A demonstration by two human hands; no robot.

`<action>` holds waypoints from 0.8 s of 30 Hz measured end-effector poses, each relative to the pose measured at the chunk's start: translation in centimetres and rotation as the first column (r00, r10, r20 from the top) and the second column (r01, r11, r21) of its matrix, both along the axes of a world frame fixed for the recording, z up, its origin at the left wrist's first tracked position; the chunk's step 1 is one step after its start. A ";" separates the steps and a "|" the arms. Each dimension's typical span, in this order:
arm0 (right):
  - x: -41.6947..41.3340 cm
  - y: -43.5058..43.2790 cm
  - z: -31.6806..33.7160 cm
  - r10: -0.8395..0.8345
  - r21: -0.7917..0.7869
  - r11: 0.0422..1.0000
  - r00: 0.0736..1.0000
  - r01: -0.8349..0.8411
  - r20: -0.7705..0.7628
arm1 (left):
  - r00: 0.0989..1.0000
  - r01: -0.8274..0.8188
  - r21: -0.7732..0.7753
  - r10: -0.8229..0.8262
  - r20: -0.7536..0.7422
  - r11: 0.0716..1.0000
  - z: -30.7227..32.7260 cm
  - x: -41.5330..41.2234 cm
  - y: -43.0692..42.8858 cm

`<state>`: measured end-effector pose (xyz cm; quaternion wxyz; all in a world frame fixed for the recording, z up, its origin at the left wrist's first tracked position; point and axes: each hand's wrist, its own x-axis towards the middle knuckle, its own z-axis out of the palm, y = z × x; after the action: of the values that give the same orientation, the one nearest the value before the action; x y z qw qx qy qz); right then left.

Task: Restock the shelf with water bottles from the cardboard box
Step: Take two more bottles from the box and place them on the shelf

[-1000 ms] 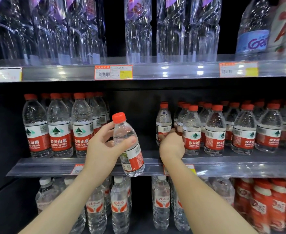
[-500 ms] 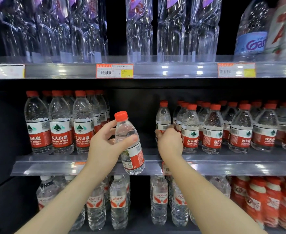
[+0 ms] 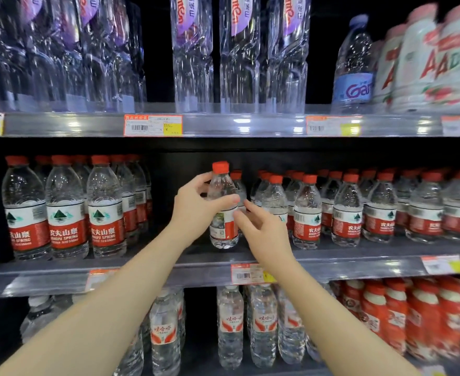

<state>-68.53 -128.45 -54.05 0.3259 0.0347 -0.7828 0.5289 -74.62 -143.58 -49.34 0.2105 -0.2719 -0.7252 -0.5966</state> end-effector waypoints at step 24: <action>-4.8 0.5 -2.4 -0.368 0.253 0.904 0.928 0.344 0.055 | 0.957 0.076 -0.221 -0.010 0.288 0.972 -5.5 -4.1 1.6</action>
<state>-73.31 -127.93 -56.47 0.3701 -0.0968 -0.8493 0.3636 -78.69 -142.03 -54.87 0.0577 -0.2214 -0.8060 -0.5459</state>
